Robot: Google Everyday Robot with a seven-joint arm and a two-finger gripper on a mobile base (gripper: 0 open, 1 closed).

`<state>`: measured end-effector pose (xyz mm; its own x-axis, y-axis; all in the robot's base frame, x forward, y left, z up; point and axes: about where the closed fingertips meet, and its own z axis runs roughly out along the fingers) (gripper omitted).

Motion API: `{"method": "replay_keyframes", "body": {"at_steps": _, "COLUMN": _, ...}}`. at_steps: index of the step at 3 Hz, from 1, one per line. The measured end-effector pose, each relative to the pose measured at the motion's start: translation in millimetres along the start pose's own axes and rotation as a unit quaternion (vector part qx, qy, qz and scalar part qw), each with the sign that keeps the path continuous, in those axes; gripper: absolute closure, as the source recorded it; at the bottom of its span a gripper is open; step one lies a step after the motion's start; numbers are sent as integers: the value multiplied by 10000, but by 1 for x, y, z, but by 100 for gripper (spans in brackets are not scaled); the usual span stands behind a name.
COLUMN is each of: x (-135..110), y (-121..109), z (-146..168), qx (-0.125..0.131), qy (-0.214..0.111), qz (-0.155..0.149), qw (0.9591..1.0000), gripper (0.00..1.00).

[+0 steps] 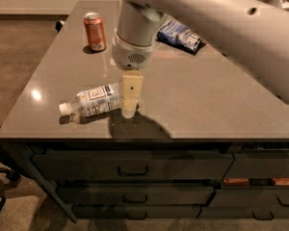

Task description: Move blue plastic bottle near coke can

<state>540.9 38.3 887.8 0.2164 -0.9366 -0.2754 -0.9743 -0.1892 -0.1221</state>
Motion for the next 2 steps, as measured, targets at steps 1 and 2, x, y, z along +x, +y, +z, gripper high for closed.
{"method": "replay_keyframes", "body": {"at_steps": 1, "x": -10, "y": -6, "z": 15, "qx": -153, "qy": 56, "qz": -98, "qw": 9998, "gripper": 0}}
{"method": "replay_keyframes", "body": {"at_steps": 2, "x": -10, "y": -13, "z": 26, "qx": -323, "qy": 56, "qz": -60, "qw": 9994, "gripper": 17}}
